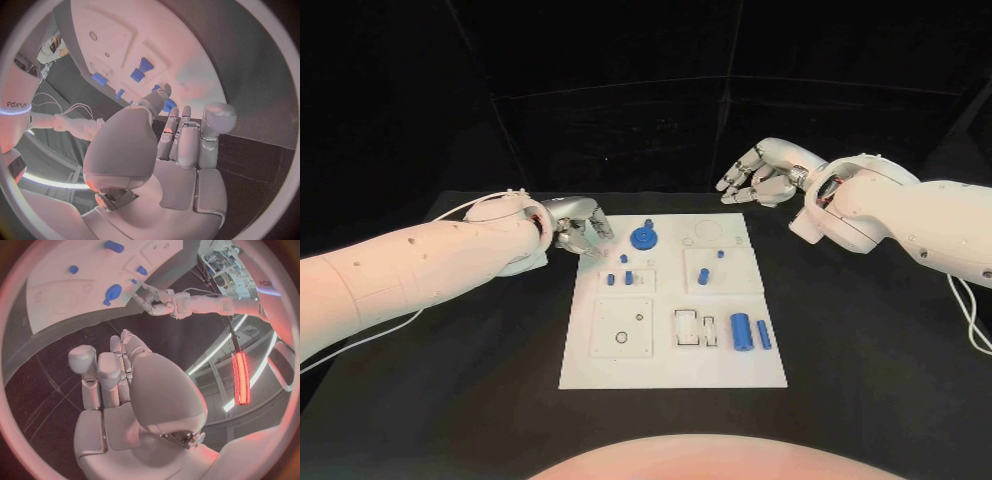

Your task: Assemble the parts on the task board

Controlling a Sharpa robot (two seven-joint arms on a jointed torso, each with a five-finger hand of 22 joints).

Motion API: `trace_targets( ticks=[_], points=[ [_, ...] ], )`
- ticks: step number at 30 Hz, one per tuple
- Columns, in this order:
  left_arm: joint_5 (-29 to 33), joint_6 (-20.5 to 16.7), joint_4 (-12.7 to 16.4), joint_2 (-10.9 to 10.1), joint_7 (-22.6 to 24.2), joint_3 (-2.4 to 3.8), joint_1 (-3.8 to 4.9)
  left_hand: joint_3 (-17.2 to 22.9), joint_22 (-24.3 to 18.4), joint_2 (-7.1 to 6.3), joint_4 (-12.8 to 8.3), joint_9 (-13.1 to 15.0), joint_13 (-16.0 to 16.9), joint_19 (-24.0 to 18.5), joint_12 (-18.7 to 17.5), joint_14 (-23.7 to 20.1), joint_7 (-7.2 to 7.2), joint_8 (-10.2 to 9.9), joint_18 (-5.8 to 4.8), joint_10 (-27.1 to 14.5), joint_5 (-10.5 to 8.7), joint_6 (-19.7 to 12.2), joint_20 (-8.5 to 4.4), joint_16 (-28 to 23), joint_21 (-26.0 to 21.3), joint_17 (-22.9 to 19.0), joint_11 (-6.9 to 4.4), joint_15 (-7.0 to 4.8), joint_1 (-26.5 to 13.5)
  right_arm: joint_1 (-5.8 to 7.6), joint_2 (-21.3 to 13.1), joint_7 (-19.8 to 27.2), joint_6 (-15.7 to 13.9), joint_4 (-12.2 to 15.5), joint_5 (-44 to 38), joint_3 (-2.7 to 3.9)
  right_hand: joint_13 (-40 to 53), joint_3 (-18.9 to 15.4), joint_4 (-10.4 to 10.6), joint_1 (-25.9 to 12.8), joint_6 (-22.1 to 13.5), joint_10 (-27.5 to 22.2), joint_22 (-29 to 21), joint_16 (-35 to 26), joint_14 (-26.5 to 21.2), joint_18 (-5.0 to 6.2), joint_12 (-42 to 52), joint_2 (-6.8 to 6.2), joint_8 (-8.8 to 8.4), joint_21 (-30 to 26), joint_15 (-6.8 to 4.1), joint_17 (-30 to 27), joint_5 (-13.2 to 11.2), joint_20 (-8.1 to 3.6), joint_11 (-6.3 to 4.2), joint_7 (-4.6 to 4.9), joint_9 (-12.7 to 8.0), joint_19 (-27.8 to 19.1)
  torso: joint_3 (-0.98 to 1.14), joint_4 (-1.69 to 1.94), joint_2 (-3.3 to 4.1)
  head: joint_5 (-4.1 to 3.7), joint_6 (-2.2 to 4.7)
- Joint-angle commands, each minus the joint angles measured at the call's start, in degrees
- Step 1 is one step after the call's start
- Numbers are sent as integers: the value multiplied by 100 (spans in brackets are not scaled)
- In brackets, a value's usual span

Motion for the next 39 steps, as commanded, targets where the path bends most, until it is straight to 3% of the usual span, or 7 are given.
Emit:
trace_targets(
  ticks=[1, 8, 10, 16, 18, 25, 39],
  points=[
    [1702, -498, 85, -152, 411, 9, 42, -63, -170, 121, 29, 37, 54, -58, 203, 99, 143, 93, 59, 295, 15, 168, 11, 5, -162, -3, -64, -8, -6, -38, -30, -536, 246, 60, -1722, -2, -130, 116, -21, -40, 54, 98, 185, 137, 179, -68, -185, -65, -48, 158, -5, 125, -35, 0, 2, -9, -4, 84, 7, -9, 5, -56, 23],
    [4345, -574, 519, -560, 1439, 2, 69, -30, -459, 265, 122, 69, 94, -179, 501, 70, 201, 279, 109, 906, 25, 615, -41, -10, -458, -46, -128, -62, -102, -272, -81, -846, 215, 223, -2910, -5, -353, 299, -15, -183, 69, 83, 354, 269, 176, -96, -561, -180, -130, 301, 33, 223, -71, 29, 56, 13, -9, 129, 2, -2, -10, -95, 49],
    [5036, -560, 660, -640, 1692, -2, 70, 8, -904, 284, 128, 52, 62, -393, 498, -91, 205, 286, 190, 934, 25, 665, -42, -203, -897, -515, -128, -62, -99, -344, -79, -893, 229, 257, -3082, -5, -410, 336, -8, -221, 57, 41, 365, 278, 168, -97, -666, -217, -154, 311, 52, 221, -79, 44, 81, 29, -10, 122, -2, 7, -10, -112, 49],
    [6775, -451, 1038, -828, 2249, -12, 68, 65, -1428, 327, 148, 31, 31, -675, 520, -318, 198, 295, 287, 1003, 27, 728, -44, -449, -1441, -1063, -140, -66, -105, -557, -38, -993, 340, 288, -3381, -6, -551, 439, -2, -299, -11, -25, 383, 308, 153, -95, -875, -318, -247, 326, 92, 228, -117, 84, 132, 55, -15, 101, -6, 5, 7, -128, 150],
    [7080, -432, 1124, -872, 2340, -14, 67, 76, -1747, 320, 155, 20, 18, -872, 518, -516, 205, 288, 340, 1009, 25, 738, -39, -665, -1790, -1505, -134, -59, -120, -610, -16, -1004, 359, 273, -3429, -6, -586, 466, -4, -314, -20, -43, 399, 333, 155, -97, -906, -339, -272, 338, 101, 250, -126, 93, 142, 62, -14, 104, -4, -3, 6, -127, 145],
    [7570, -393, 1368, -990, 2543, -17, 63, 85, -1877, 311, 160, 14, 12, -1040, 517, -896, 211, 276, 342, 1019, 24, 760, -25, -1099, -2018, -2319, -127, -47, -136, -741, 101, -1023, 382, 153, -3539, -6, -706, 572, -20, -349, -57, -108, 440, 401, 158, -102, -1002, -400, -358, 373, 132, 300, -136, 122, 181, 92, -13, 110, -1, -6, 8, -136, 143],
    [7693, -396, 1551, -1052, 2613, -19, 61, 98, -1924, 323, 149, 17, 18, -1079, 538, -980, 208, 284, 343, 1056, 25, 788, -24, -1196, -2093, -2469, -134, -49, -118, -831, 380, -975, 315, -114, -3596, -4, -898, 948, -100, -337, -65, -103, 558, 555, 166, -117, -1078, -393, -469, 477, 165, 412, -298, 160, 221, 137, -6, 151, 1, -12, 20, -96, 89]
  ],
)
